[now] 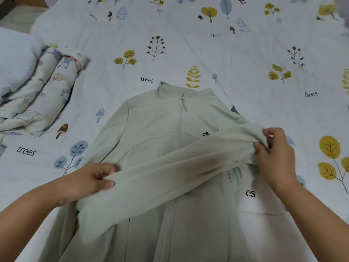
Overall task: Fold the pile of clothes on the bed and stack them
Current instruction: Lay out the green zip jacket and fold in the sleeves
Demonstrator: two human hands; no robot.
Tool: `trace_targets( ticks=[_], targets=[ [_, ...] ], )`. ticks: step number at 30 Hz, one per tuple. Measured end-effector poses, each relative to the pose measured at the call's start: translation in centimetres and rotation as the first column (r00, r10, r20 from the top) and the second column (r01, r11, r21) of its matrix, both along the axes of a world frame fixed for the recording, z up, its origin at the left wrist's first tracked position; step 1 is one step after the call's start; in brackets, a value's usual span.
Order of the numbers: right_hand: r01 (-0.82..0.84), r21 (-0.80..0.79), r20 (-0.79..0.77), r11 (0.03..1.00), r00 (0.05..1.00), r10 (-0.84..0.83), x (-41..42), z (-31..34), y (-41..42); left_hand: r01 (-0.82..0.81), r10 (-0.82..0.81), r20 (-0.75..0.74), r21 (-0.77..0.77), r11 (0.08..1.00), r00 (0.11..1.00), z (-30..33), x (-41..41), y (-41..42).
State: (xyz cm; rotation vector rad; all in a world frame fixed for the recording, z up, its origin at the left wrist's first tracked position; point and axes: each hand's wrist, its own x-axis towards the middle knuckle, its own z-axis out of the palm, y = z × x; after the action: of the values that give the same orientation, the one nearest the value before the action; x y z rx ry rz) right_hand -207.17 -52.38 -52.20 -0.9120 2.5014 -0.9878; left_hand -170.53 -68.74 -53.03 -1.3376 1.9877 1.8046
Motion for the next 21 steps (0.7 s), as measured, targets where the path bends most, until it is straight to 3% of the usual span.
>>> trace_targets(
  ticks=[2,4,6,7,9,12,14,18,21],
  targets=[
    [-0.17,0.03,-0.066,0.985,0.983,0.172,0.4,0.0,0.7,0.159,-0.163,0.115,0.041,0.986,0.98,-0.1,0.7,0.2],
    [-0.339,0.111,0.068,0.934,0.941,0.333,0.7,-0.3,1.3,0.379,-0.382,0.34,0.078,0.922,0.859,-0.4,0.9,0.6],
    [-0.273,0.036,0.229,0.961,0.939,0.258,0.7,-0.1,0.8,0.52,-0.457,0.493,0.009,0.854,0.741,-0.6,0.5,0.7],
    [-0.183,-0.02,0.195,0.983,0.964,0.183,0.4,-0.1,0.4,0.534,-0.432,0.504,-0.069,0.843,0.748,-0.5,0.0,0.8],
    [-0.101,0.012,0.035,0.995,0.994,0.1,-0.2,0.0,-0.8,0.458,-0.337,0.437,-0.209,0.864,0.834,-0.4,-1.1,1.3],
    [-0.18,0.316,-0.074,0.931,0.974,0.213,-1.1,-0.7,-3.0,0.398,-0.295,0.379,-0.23,0.888,0.877,-1.0,-1.5,1.8],
    [-0.165,0.412,-0.175,0.896,0.951,0.256,-1.1,-0.5,-4.6,0.41,-0.316,0.388,-0.189,0.892,0.866,-1.2,-1.3,1.7],
    [-0.008,0.079,-0.29,0.997,0.956,0.03,-1.2,0.7,-7.7,0.314,-0.252,0.3,-0.177,0.933,0.92,-1.5,-0.7,1.4],
    [0.018,0.164,-0.159,0.986,0.987,0.008,-1.4,0.2,-8.8,0.231,-0.19,0.253,-0.144,0.962,0.949,-1.5,0.0,1.7]
  ],
)
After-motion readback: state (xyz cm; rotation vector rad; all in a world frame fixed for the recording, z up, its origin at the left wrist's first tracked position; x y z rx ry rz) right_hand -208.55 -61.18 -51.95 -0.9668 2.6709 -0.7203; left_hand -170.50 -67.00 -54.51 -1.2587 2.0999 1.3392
